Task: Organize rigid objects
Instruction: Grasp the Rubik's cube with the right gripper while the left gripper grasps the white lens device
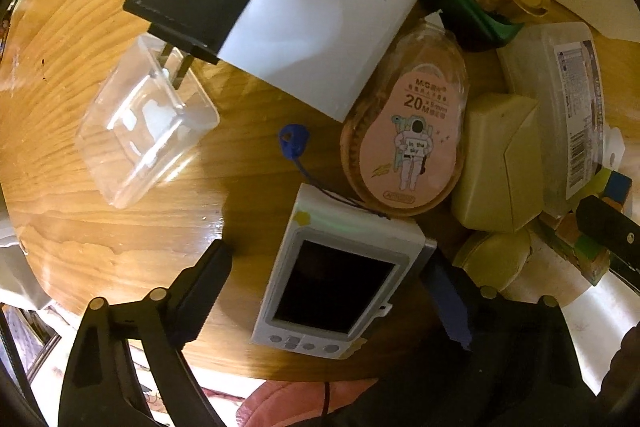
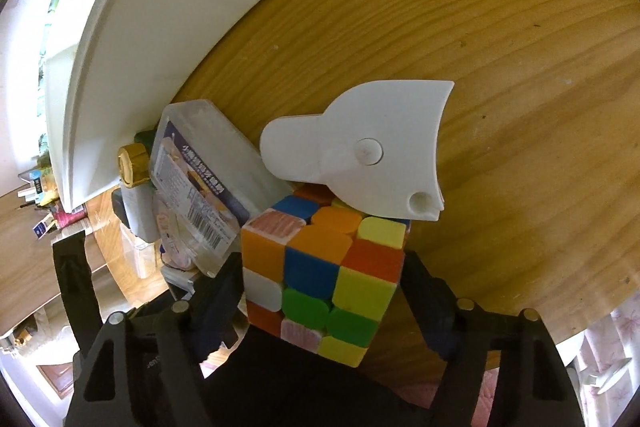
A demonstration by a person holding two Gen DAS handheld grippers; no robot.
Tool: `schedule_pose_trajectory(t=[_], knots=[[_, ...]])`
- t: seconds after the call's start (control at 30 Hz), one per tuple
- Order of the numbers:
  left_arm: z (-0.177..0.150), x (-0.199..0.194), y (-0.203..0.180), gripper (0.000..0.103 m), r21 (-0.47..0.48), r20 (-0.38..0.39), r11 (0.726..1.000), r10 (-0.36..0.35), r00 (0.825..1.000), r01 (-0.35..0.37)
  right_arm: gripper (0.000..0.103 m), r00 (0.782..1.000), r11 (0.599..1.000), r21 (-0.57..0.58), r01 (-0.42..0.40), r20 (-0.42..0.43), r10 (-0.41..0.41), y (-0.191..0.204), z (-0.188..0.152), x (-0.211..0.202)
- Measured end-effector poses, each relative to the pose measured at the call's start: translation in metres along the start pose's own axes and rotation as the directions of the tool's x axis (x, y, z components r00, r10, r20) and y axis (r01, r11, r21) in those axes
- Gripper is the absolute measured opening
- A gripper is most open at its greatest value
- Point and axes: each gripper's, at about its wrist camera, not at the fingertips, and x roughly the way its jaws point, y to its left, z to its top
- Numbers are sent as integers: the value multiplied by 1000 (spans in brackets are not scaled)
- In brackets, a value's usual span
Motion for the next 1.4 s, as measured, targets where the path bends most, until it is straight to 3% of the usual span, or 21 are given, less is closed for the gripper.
schedule_pose_trajectory(t=[0.23, 0.47, 0.8, 1.07, 1.4], knots=[[0, 4, 12, 82, 7, 18, 1000, 2, 1000, -2, 71, 1000, 1000, 6, 2, 15, -2, -7, -8, -7], [-7, -5, 21, 61, 29, 45, 1000, 8, 999, -9, 67, 999, 1000, 1, 9, 41, -9, -6, -16, -9], [-35, -27, 6, 60, 57, 64, 998, 17, 998, -21, 64, 997, 1000, 6, -3, 78, 2, -7, -33, -11], [-61, -22, 12, 60, 86, 65, 996, 16, 998, -22, 63, 994, 1000, 7, -30, 105, 29, -3, -52, -12], [-120, -42, 19, 60, 173, 178, 985, -5, 984, -26, 63, 980, 998, -21, -55, 192, 58, 7, -87, -22]])
